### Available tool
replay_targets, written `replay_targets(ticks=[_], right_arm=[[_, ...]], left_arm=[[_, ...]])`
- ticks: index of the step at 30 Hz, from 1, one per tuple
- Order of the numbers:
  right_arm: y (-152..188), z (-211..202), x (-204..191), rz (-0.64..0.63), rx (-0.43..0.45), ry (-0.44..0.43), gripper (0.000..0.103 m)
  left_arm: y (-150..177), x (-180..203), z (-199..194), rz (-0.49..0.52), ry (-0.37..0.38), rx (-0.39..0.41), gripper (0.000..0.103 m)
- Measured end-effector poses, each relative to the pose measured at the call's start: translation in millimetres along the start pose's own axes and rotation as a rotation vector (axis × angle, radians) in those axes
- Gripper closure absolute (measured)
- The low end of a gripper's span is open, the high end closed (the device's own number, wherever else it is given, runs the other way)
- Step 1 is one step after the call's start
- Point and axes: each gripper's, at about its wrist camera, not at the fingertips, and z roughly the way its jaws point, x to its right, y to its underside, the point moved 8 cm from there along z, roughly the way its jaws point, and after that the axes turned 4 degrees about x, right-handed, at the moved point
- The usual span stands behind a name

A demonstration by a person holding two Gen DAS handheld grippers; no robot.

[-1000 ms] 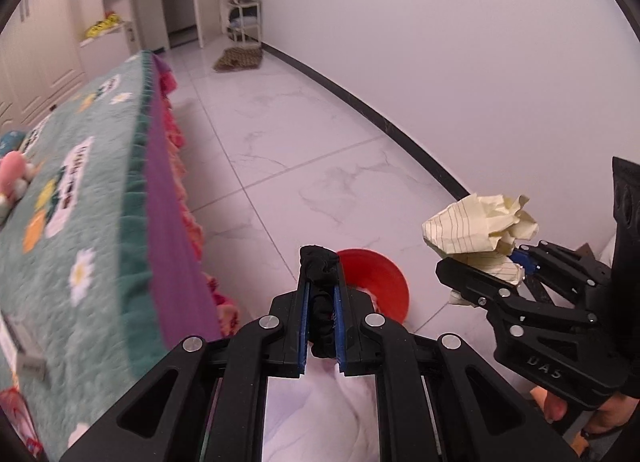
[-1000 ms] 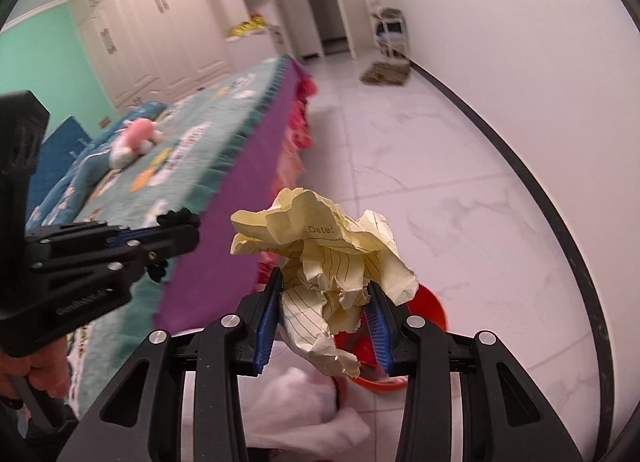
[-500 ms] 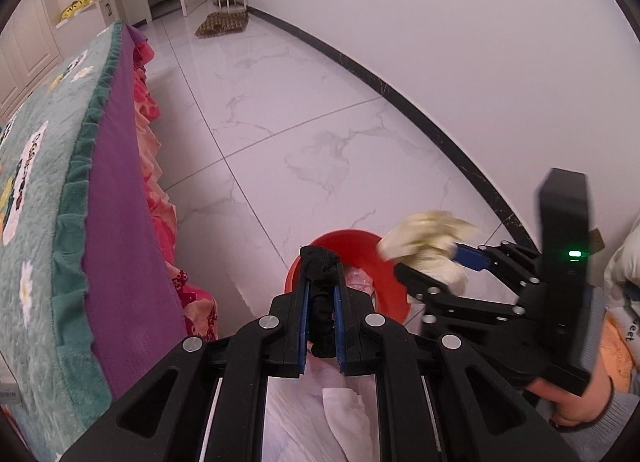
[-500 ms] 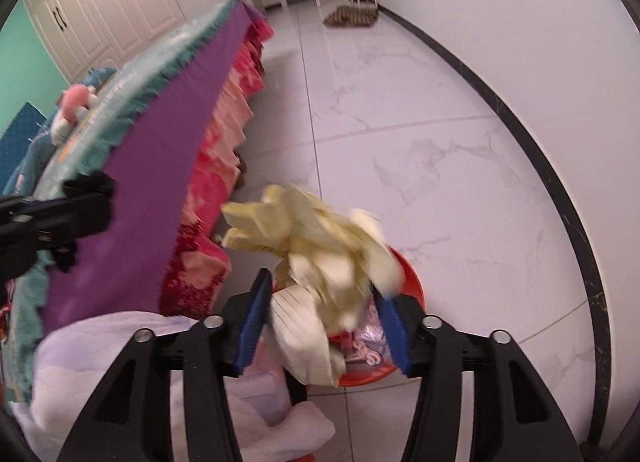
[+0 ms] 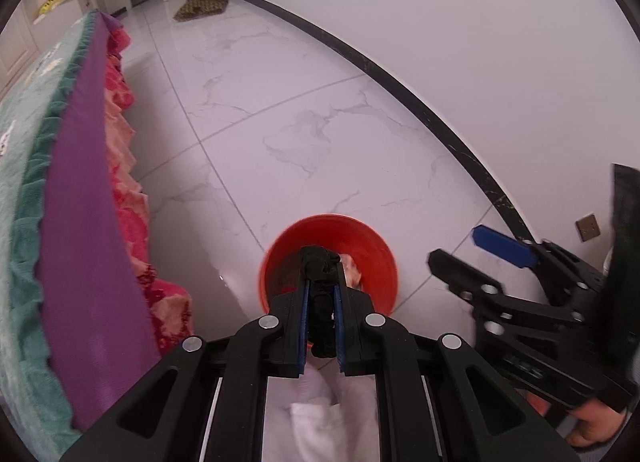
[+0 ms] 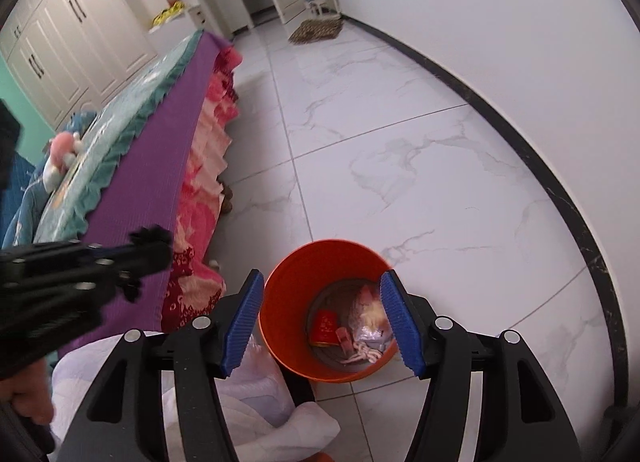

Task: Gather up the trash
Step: 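Open both tools to drop the paper and hair tie into the bucket, then move both tools back over the bed toward the box and mask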

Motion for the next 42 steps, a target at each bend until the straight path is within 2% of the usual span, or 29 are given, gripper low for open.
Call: replay_targets(ticks=[7,8,10,11,22,29,34,35,37,39,42], right_arm=[[-12,-20,19,0.033,0.039,0.025,0.042],[-13,-22,21,0.043,0.043,0.025,0.042],[-14,-23,23,0.047,0.047,0.024,0.042],[-15,-23,22,0.047,0.049,0.023,0.042],[-22,-34,16,0.038,0.074,0.025,0.042],[-28,-60,-13,-0.009,0.107,-0.022,0.042],[-30,-87,-68,-0.083,0.136,-0.118,0.042],[-29,-92,-80,-0.101,0.141,-0.136,0.042],[-27,-105,-113,-0.146,0.149,-0.195,0.042],[-23,-118,-144,-0.189,0.159,-0.247,0.042],[-16,-136,-189,-0.250,0.172,-0.320,0.039]], left_arm=[[-7,16,15,0.050,-0.011,-0.022,0.083],[-9,18,16,0.054,-0.019,-0.027,0.078],[-11,20,15,0.051,-0.024,-0.016,0.041],[-13,21,13,0.053,-0.026,-0.005,0.038],[-17,19,4,0.058,-0.042,0.013,0.038],[-12,4,-37,0.013,-0.057,0.080,0.038],[7,-32,-97,-0.036,-0.142,0.175,0.037],[11,-38,-107,-0.048,-0.162,0.185,0.032],[23,-55,-134,-0.087,-0.197,0.224,0.028],[38,-72,-161,-0.132,-0.232,0.264,0.028],[60,-88,-186,-0.169,-0.284,0.281,0.027]])
